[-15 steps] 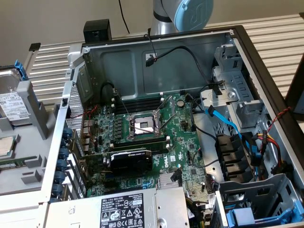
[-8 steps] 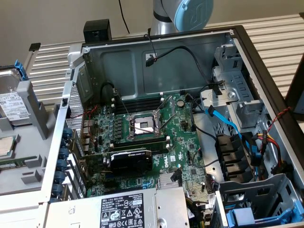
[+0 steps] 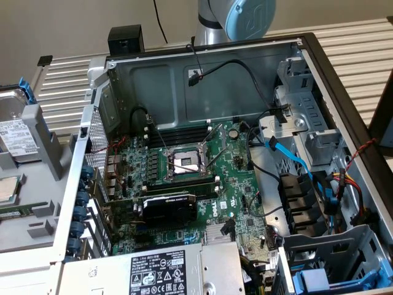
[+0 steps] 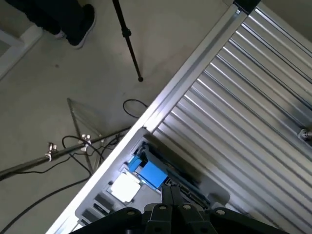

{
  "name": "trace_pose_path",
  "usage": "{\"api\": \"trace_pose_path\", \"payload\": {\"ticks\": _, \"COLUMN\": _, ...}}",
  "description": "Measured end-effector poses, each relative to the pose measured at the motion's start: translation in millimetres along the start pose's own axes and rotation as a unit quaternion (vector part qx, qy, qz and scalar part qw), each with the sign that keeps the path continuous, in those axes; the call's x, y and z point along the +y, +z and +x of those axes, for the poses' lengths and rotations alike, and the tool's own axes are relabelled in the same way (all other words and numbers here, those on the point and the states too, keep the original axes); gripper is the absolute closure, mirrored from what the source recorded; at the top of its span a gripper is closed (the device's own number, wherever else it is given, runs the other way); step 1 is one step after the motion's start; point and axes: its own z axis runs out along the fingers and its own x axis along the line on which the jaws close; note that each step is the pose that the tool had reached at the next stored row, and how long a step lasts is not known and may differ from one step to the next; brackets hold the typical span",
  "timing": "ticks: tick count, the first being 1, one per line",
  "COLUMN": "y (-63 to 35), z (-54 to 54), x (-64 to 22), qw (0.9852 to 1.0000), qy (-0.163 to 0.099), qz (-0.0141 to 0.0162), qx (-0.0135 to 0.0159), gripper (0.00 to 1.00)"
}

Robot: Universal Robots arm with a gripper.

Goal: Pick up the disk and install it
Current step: 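Pick up the disk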

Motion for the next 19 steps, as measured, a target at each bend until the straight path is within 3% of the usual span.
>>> {"api": "trace_pose_path", "payload": {"ticks": 5, "y": 0.0, "z": 0.0, "x": 0.0, "qw": 0.9990, "qy": -0.045, "qz": -0.0008, "qx": 0.0006, "gripper": 0.89}}
{"api": "trace_pose_path", "payload": {"ticks": 10, "y": 0.0, "z": 0.1, "x": 0.0, "qw": 0.9959, "qy": -0.091, "qz": -0.0016, "qx": 0.0012, "gripper": 0.89}}
{"api": "trace_pose_path", "payload": {"ticks": 15, "y": 0.0, "z": 0.1, "x": 0.1, "qw": 0.9908, "qy": -0.135, "qz": -0.0024, "qx": 0.0018, "gripper": 0.89}}
{"api": "trace_pose_path", "payload": {"ticks": 19, "y": 0.0, "z": 0.1, "x": 0.1, "qw": 0.9852, "qy": -0.171, "qz": -0.0030, "qx": 0.0023, "gripper": 0.89}}
